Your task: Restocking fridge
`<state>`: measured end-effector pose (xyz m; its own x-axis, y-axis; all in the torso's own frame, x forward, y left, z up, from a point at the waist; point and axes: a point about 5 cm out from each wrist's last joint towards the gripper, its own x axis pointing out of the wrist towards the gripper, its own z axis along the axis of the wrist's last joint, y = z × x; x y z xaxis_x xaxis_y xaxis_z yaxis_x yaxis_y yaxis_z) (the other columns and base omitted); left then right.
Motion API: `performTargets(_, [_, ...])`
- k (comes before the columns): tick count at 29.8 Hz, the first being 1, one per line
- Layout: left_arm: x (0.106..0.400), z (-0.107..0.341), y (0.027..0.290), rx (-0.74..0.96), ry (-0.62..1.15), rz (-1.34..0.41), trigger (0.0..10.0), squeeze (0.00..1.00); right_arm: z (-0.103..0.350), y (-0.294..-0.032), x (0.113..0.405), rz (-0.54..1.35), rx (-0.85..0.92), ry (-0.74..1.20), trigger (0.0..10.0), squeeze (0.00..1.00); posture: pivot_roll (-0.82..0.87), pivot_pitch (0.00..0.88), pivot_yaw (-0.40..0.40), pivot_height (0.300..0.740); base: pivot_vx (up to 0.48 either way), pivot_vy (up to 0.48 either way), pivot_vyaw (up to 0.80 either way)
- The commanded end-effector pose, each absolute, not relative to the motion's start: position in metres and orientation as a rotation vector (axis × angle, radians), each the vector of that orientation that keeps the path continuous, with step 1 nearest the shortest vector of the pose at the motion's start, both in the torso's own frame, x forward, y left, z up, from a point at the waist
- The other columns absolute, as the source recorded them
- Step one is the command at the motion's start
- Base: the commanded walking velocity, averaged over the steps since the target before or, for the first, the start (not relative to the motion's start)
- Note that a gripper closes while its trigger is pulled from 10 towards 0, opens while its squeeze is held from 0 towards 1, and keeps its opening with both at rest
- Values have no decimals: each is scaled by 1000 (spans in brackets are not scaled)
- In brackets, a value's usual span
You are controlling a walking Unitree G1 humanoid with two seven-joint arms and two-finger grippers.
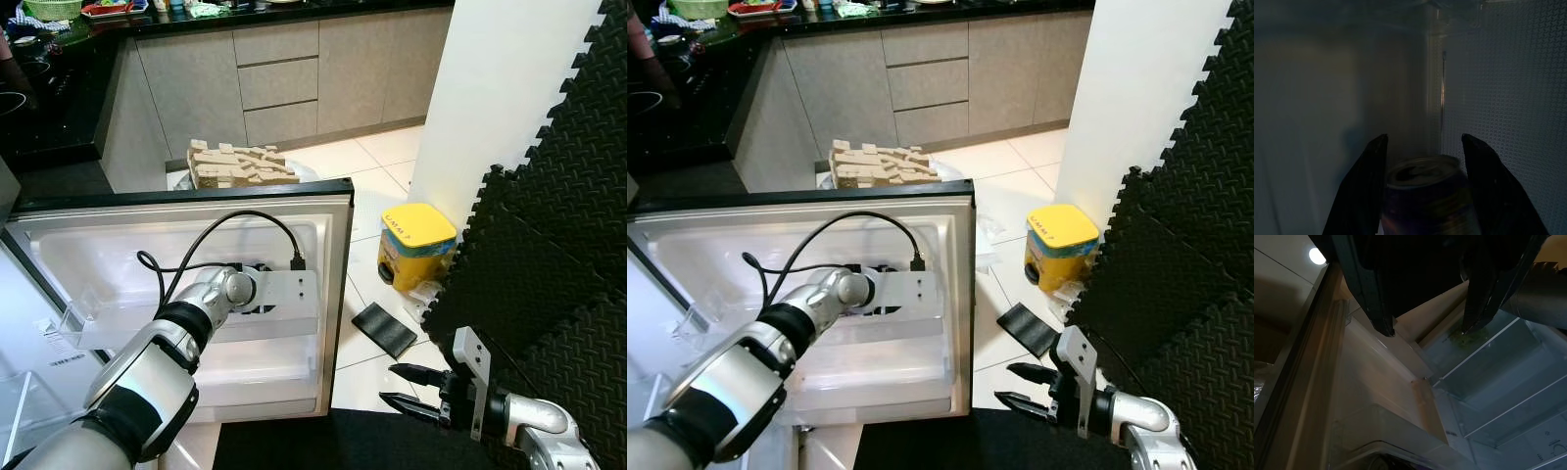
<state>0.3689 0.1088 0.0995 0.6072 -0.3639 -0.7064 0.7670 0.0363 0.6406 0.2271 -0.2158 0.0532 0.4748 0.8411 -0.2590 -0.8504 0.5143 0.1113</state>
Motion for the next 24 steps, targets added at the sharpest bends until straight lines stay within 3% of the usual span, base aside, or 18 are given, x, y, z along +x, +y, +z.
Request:
performTargets(1, [372, 106, 108, 1252, 378, -887, 10000, 0, 54, -215, 228, 1036, -35, 297, 10000, 0, -89, 11, 54, 740, 0, 0, 0])
performTargets(9, [376, 115, 111, 1238, 359, -891, 10000, 0, 53, -215, 228, 1030, -36, 301, 10000, 0, -86, 9, 49, 740, 0, 0, 0])
performTargets(10, [376, 117, 112, 1231, 359, -896, 10000, 161, 53, -215, 228, 1029, -37, 302, 10000, 0, -86, 9, 50, 740, 0, 0, 0])
performTargets(11, [376, 117, 112, 1231, 359, -896, 10000, 161, 53, -215, 228, 1029, -37, 302, 10000, 0, -86, 9, 50, 740, 0, 0, 0])
performTargets(12, [377, 120, 114, 1224, 365, -893, 10000, 1000, 53, -216, 229, 1028, -37, 302, 10000, 0, -86, 9, 50, 740, 0, 0, 0])
performTargets(20, [381, 133, 122, 1227, 396, -901, 10000, 1000, 52, -216, 229, 1023, -39, 304, 10000, 0, -86, 5, 49, 740, 0, 0, 0])
performTargets(21, [383, 136, 127, 1259, 411, -888, 10000, 0, 52, -216, 229, 1020, -40, 303, 10000, 0, -87, 4, 49, 740, 0, 0, 0])
performTargets(24, [385, 139, 130, 1281, 422, -879, 10000, 0, 52, -216, 230, 1018, -41, 303, 10000, 0, -87, 4, 49, 740, 0, 0, 0])
